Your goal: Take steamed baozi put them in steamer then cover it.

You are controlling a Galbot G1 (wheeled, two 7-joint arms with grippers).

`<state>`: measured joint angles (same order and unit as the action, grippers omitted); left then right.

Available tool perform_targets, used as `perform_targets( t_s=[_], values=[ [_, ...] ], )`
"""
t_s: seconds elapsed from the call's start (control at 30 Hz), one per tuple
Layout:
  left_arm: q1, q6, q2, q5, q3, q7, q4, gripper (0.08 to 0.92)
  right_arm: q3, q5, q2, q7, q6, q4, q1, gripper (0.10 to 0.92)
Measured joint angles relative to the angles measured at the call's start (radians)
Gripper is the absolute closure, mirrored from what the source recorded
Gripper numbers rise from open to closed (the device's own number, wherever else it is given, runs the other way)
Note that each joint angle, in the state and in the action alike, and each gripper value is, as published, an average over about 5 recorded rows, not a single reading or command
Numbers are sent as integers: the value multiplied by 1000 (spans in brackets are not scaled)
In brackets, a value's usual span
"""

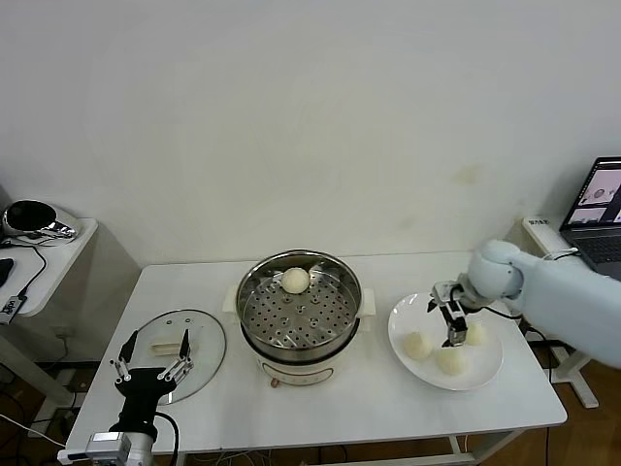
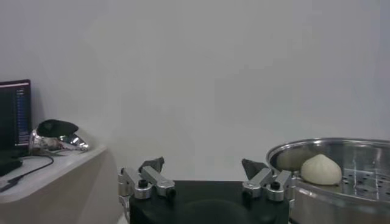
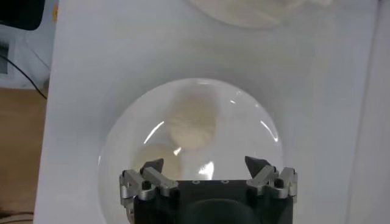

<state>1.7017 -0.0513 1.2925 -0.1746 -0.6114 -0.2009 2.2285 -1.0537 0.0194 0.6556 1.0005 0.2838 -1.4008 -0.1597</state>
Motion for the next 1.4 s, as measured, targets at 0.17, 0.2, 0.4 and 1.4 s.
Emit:
perform_targets(
  t_s=[0.17, 0.2, 0.4, 1.4],
  values=[
    [3, 1, -1, 1, -2, 0, 0, 177, 40, 20, 39, -9, -9, 44, 64, 203],
    [3, 1, -2, 1, -3, 0, -1, 177, 46, 24, 47, -11, -11, 52, 74, 203],
    [1, 1, -3, 1, -5, 0, -3, 177, 72, 41, 81, -15, -15, 87, 114, 203],
    [-7, 1, -8, -1, 0, -3, 16, 177, 76, -8, 30, 19, 0, 41, 27, 448]
  ],
)
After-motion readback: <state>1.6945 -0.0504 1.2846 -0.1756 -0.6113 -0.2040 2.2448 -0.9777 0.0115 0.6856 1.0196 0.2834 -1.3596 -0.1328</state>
